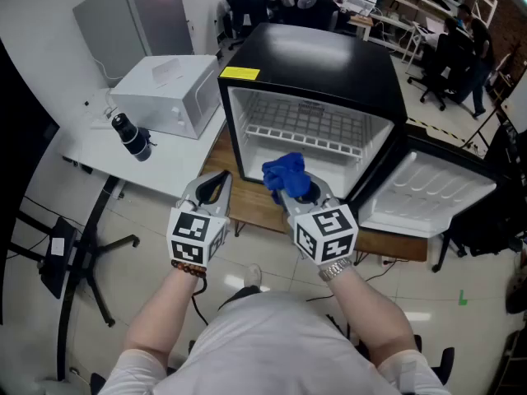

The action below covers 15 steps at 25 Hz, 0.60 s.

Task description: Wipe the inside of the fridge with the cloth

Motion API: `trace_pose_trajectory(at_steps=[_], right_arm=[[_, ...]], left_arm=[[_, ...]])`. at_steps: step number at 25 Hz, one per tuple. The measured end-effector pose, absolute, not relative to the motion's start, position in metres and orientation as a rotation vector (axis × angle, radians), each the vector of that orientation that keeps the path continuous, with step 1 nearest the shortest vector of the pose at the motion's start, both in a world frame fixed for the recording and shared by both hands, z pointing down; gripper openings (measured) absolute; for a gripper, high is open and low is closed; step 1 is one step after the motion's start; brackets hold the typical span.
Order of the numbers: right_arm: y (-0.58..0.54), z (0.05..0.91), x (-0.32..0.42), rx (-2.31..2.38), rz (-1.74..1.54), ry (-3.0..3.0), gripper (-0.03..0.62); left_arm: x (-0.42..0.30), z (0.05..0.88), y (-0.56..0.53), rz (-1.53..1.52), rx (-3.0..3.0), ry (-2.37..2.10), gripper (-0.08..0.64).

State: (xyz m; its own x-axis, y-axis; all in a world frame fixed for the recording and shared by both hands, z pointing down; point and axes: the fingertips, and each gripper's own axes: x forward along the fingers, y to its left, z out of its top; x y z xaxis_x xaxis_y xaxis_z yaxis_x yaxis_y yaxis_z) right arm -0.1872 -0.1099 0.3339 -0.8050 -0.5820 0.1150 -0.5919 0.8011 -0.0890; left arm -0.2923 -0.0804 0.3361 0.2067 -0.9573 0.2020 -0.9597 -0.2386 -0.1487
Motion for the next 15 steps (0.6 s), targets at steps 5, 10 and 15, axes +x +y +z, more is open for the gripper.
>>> trace_pose_trajectory(at_steps=[5, 10, 15], right_arm=[[-0.162, 0.334, -0.243, 0.954, 0.136, -2.899, 0.100], [-0.208, 0.336, -0.273, 0.973, 0.096, -2.896, 0.098], [-0.240, 0.338, -0.303, 0.984, 0.059, -2.897, 0.098]], left_arm=[[-0.331, 0.328, -0.134, 0.398, 2.469, -1.936, 0.037], [-0.347, 0.328, -0.175, 0.420, 2.501, -1.910, 0.074], [-0.363, 0.331, -0.205, 0.423, 2.540, -1.863, 0.091]])
